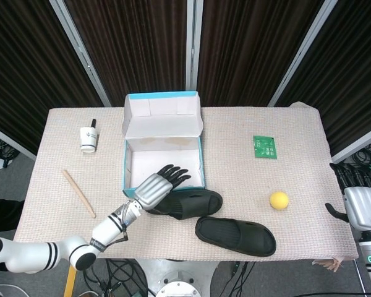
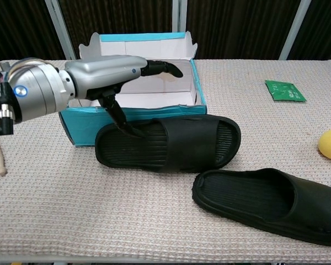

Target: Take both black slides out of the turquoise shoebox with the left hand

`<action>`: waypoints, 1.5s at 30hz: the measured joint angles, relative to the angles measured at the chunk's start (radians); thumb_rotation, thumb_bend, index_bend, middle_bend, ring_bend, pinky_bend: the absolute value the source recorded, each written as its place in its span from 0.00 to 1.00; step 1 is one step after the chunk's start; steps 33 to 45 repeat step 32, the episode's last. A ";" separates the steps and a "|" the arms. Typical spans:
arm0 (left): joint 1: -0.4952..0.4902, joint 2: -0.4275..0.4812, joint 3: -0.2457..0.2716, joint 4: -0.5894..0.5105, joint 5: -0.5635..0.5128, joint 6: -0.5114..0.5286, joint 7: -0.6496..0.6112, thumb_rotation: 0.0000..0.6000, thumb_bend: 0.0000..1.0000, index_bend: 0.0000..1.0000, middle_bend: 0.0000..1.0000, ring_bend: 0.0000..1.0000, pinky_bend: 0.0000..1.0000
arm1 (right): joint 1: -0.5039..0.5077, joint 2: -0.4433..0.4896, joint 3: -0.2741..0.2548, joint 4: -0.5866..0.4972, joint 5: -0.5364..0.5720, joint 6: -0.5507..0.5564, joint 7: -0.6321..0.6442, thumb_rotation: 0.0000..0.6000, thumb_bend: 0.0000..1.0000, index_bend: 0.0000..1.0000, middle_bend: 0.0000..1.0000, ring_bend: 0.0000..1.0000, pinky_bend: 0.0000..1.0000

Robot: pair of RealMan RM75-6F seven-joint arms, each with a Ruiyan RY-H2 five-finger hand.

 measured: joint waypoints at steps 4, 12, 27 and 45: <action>0.012 0.057 -0.014 -0.036 -0.009 0.011 -0.024 1.00 0.12 0.07 0.02 0.00 0.03 | 0.000 0.001 0.000 0.001 -0.002 0.000 0.005 1.00 0.10 0.06 0.11 0.05 0.12; 0.132 0.183 -0.055 -0.007 -0.069 0.154 -0.159 1.00 0.12 0.18 0.13 0.00 0.06 | 0.003 0.008 -0.001 0.018 0.002 -0.021 0.079 1.00 0.10 0.08 0.12 0.05 0.12; 0.519 0.333 0.059 0.140 -0.142 0.483 -0.121 1.00 0.12 0.21 0.15 0.03 0.06 | 0.023 -0.040 -0.015 0.137 -0.105 -0.016 0.322 1.00 0.12 0.09 0.12 0.05 0.12; 0.627 0.348 0.120 0.062 -0.085 0.613 -0.066 1.00 0.12 0.21 0.15 0.03 0.05 | 0.016 -0.061 -0.020 0.160 -0.147 0.039 0.336 1.00 0.12 0.09 0.12 0.04 0.12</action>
